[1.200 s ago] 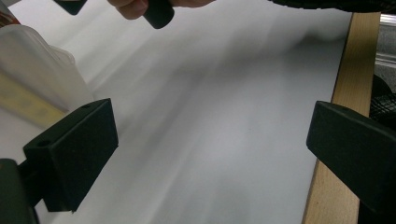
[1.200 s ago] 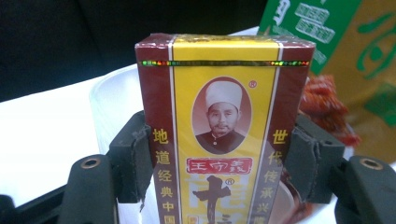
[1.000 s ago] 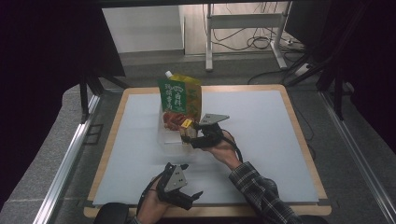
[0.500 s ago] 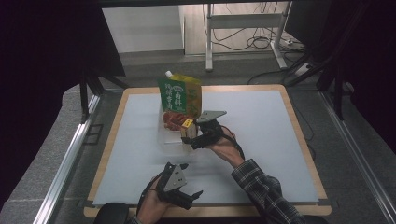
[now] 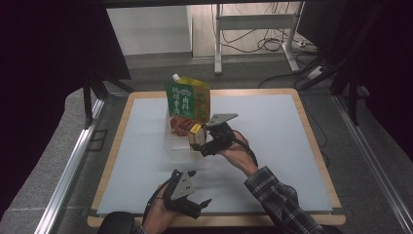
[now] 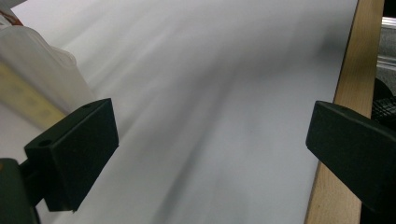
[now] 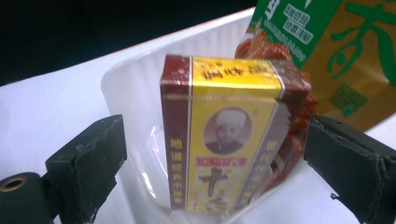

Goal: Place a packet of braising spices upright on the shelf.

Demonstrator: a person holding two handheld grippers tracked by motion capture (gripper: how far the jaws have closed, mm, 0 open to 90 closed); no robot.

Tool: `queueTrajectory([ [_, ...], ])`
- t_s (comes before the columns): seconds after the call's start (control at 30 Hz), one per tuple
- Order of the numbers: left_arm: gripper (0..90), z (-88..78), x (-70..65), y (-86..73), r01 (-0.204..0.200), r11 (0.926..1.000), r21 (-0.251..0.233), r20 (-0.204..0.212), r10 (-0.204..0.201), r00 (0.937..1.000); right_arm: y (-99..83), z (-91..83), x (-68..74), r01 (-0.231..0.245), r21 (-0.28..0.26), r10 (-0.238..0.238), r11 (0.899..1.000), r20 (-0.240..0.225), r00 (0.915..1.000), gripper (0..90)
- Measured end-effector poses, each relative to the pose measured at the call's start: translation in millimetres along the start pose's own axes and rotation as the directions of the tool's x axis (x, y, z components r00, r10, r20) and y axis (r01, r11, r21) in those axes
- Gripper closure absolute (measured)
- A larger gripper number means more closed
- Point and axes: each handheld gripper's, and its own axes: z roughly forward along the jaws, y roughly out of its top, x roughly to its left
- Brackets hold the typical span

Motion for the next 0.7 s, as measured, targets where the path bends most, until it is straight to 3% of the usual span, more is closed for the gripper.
queueTrajectory([
  [0.7,1.8,0.2,1.7,-0.9,0.020,0.9998,-0.003,-0.004,-0.020,0.9998,-21.6,-44.8,-6.8,-0.042,0.031,0.041,0.999,0.030,0.9987,4.5],
])
